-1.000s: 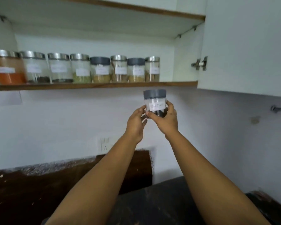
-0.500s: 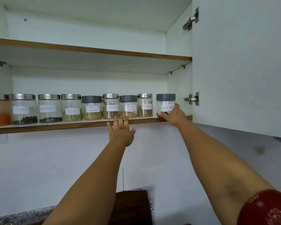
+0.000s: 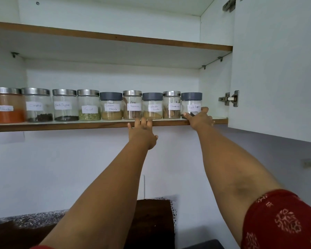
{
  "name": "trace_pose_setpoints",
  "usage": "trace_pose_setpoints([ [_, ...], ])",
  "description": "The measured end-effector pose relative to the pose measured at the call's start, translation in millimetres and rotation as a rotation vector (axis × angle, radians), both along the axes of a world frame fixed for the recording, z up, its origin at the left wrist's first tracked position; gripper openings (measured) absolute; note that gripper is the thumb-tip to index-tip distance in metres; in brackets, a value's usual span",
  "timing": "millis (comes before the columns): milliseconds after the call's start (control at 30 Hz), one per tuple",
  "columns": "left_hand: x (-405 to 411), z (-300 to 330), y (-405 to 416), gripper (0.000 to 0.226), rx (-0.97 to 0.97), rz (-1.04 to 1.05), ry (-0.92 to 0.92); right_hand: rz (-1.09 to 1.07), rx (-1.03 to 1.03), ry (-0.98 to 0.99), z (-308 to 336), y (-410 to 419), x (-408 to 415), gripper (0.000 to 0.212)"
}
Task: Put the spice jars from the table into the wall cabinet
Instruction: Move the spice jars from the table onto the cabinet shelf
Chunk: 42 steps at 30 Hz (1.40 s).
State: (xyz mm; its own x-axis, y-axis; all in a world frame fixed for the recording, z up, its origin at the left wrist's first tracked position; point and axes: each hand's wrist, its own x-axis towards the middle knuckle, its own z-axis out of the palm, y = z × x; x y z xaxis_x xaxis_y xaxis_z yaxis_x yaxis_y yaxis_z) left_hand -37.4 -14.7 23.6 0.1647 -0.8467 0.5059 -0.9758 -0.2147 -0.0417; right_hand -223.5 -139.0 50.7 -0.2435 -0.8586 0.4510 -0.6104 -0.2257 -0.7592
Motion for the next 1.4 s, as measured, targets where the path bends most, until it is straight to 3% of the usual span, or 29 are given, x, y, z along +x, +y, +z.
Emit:
trace_pose_setpoints([
  [333,1,-1,-5,0.08,-0.036,0.001,-0.029,-0.027,0.085,-0.022,6,-11,2,0.08],
  [733,-2,-2,-2,0.083,-0.031,0.008,-0.027,-0.046,-0.084,-0.048,-10,-3,3,0.089],
  [933,-2,-3,-3,0.084,-0.029,0.007,-0.019,-0.131,-0.302,0.163,-46,1,6,0.083],
  [1133,6,4,6,0.082,0.002,-0.079,0.003,-0.098,-0.351,0.218,-68,25,28,0.078],
  [1233,12,8,20,0.078,0.004,-0.153,0.098,-0.027,-0.366,0.268,-81,51,60,0.079],
  [1400,22,-16,49,0.062,-0.213,-0.182,0.272,0.173,-0.456,0.424,-94,93,121,0.068],
])
